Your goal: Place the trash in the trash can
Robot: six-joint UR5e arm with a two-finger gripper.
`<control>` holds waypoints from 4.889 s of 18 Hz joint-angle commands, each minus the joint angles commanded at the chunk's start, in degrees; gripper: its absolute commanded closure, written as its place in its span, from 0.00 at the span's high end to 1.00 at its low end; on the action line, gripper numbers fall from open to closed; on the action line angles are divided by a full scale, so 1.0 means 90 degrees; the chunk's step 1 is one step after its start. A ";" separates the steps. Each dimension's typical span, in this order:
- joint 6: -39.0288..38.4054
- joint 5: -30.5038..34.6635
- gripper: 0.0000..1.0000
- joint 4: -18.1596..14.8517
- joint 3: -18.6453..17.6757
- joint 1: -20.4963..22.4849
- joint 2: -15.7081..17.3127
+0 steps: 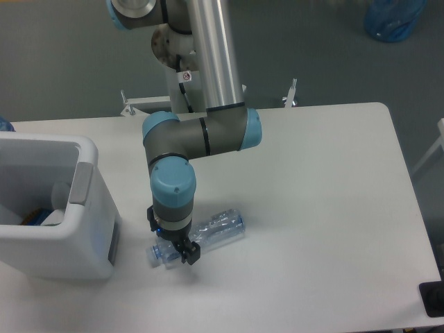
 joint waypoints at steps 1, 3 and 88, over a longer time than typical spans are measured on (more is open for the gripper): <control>-0.0020 0.0000 0.63 0.0000 0.0019 0.0000 0.0000; -0.0029 0.0000 0.55 0.0000 0.0058 0.0000 0.0010; 0.0126 0.0720 1.00 -0.0292 0.1192 0.2207 0.0947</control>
